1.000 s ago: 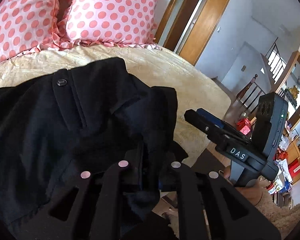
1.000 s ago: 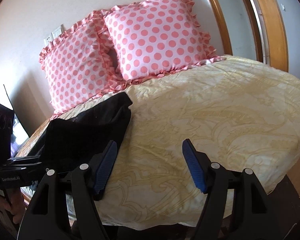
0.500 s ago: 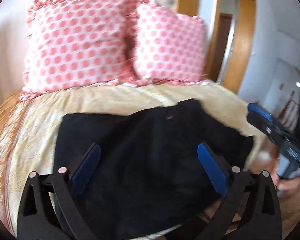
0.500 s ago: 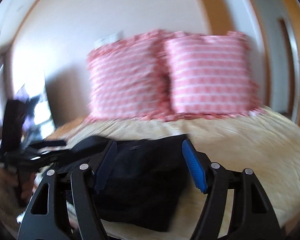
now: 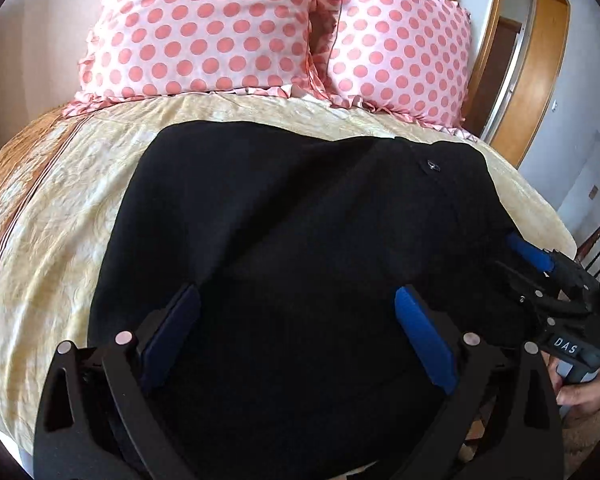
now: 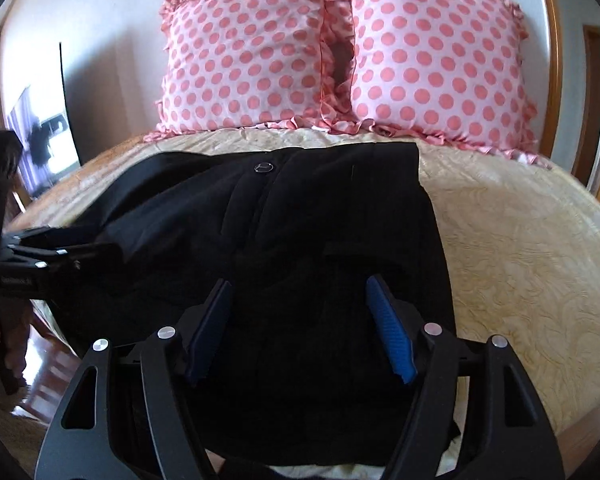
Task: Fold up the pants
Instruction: 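Move the open right gripper toward the folded pants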
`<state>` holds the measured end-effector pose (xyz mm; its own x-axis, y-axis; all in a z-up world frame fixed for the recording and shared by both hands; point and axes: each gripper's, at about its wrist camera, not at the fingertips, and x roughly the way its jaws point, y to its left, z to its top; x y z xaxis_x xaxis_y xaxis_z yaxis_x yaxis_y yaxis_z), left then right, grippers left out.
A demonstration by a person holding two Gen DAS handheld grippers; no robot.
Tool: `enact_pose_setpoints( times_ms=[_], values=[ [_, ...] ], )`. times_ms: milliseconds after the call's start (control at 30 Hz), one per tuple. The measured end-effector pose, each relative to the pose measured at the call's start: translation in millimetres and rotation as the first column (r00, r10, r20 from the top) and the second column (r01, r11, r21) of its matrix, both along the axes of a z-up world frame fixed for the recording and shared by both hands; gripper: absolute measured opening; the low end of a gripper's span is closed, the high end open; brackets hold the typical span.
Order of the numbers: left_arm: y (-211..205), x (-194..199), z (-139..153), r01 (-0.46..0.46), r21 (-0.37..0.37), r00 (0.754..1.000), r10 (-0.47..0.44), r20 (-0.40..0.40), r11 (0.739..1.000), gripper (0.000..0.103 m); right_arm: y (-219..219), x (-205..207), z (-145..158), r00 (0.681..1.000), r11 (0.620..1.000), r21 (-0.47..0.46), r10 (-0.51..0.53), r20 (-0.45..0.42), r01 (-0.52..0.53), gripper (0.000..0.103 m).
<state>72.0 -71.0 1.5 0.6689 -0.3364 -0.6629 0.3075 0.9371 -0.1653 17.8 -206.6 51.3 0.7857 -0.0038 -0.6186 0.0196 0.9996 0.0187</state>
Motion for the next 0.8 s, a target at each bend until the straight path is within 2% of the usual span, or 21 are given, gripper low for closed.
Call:
enact_pose_setpoints(
  times_ms=[67,167,267,367,400,467,600,800],
  values=[
    [1,-5,-2,-0.004,-0.005,1.0,0.004,0.014,1.0,0.097,-1,-2,-2,1.0,1.0,0.01,-0.012,0.009,0.012,0.07],
    [-3,-9,-2,0.019,0.043,0.999,-0.021,0.039,0.999,0.097,-1,-1,0,1.0,1.0,0.004,0.002,0.005,-0.002,0.071],
    [-2,-12,9,0.03,0.07,0.998,-0.034,0.05,0.997,0.098,-17,1,20,0.999,0.994,0.106,0.04,0.001,-0.04,0.071],
    [3,-15,21,0.015,0.095,0.994,-0.026,0.11,0.995,0.101,-47,3,47,0.998,0.978,0.208,0.017,0.065,-0.03,0.087],
    [5,-14,23,0.011,0.093,0.993,-0.022,0.118,0.996,0.101,-57,8,53,0.998,0.975,0.221,-0.001,0.067,-0.013,0.087],
    [10,-10,23,0.001,0.079,0.994,-0.009,0.105,0.997,0.101,-79,27,55,0.999,0.967,0.253,-0.033,0.017,0.027,0.087],
    [19,-3,13,-0.007,0.04,0.999,0.005,0.047,0.999,0.101,-105,66,36,0.991,0.943,0.323,-0.037,-0.131,0.078,0.086],
    [20,-6,4,0.003,0.048,0.999,-0.005,0.041,0.999,0.101,-105,91,15,0.976,0.947,0.314,-0.002,-0.216,0.072,0.079]
  ],
)
